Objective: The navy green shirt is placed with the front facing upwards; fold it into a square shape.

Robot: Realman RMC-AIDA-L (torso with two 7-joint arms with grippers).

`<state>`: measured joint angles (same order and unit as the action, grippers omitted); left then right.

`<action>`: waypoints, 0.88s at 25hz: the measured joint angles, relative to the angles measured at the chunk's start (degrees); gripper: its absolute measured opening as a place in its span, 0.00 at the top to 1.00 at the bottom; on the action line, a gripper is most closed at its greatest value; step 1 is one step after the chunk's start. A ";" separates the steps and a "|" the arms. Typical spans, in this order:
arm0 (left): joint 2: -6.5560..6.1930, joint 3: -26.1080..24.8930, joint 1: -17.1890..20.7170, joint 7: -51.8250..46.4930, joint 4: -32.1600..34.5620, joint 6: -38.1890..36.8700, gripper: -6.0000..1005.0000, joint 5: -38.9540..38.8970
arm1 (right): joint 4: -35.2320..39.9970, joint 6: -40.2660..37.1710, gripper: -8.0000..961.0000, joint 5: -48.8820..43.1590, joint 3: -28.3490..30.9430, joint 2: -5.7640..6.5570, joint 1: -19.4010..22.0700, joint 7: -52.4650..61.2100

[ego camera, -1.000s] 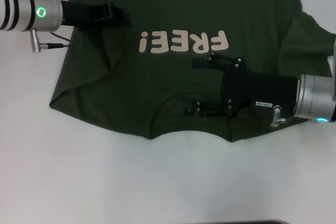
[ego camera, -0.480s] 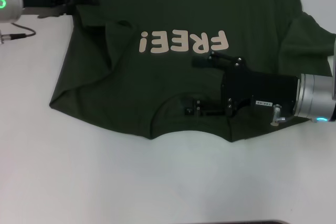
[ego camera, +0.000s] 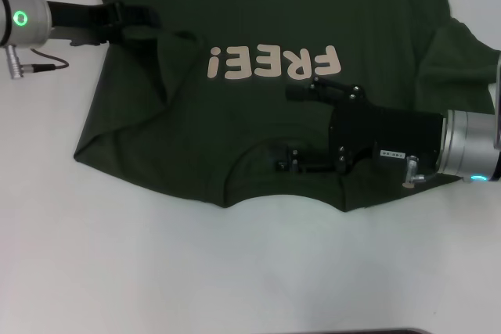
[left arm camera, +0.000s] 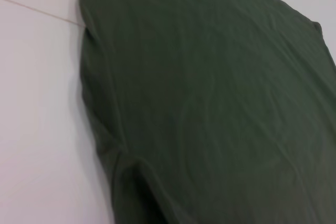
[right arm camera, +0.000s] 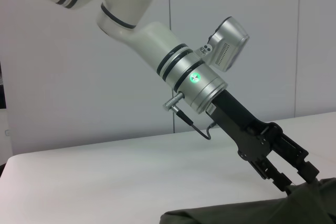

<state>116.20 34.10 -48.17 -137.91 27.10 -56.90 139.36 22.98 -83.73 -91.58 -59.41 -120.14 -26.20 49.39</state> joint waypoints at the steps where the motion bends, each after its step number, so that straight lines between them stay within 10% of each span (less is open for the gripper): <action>1: 0.10 0.00 -0.11 0.00 -0.16 0.03 0.14 -0.02 | 0.00 0.00 0.03 0.00 0.00 0.00 0.06 0.00; 11: 1.35 -0.01 -2.43 2.78 -0.48 -1.54 0.14 -3.66 | -0.07 0.06 0.03 0.00 -0.01 0.08 0.39 -0.15; 22: 0.93 -0.13 3.02 3.26 5.47 -3.53 0.14 -4.23 | -0.22 0.29 0.03 0.00 -0.01 0.07 0.42 -0.18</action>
<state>117.13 33.97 -45.15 -134.65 32.57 -60.43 135.14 22.76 -83.44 -91.58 -59.42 -120.07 -25.78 49.21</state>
